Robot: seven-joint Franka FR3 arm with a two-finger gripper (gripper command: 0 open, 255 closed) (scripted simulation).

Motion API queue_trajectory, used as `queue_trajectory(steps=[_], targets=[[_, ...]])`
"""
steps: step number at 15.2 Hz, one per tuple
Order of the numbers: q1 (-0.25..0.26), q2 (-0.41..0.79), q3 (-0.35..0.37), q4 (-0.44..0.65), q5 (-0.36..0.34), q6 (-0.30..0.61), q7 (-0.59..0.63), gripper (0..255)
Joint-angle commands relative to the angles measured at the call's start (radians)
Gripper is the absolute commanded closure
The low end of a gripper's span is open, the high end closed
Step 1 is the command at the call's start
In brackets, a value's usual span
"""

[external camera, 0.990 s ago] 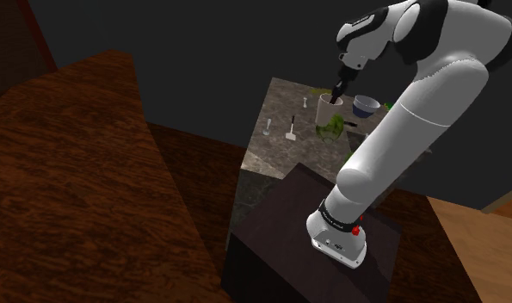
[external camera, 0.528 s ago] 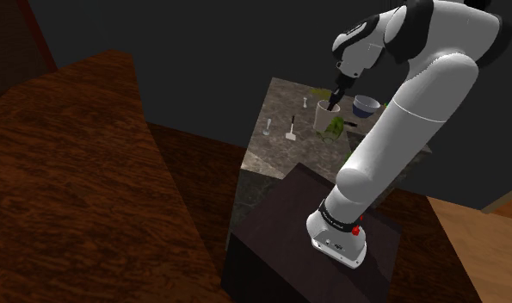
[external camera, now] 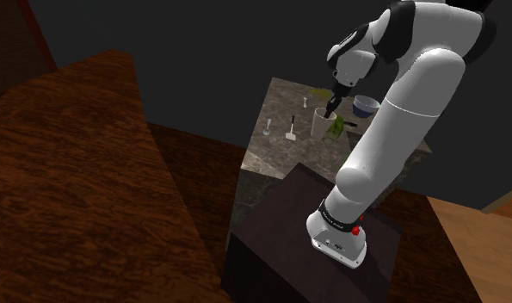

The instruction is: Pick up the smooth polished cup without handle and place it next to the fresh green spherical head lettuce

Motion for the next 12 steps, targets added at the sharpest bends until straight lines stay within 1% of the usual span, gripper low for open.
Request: queue_trajectory(steps=[1,12], targets=[[-0.003,0.023,0.005,-0.011,0.024,0.025,-0.016,255],[-0.046,0.157,0.053,-0.048,0.167,0.137,-0.123,255]])
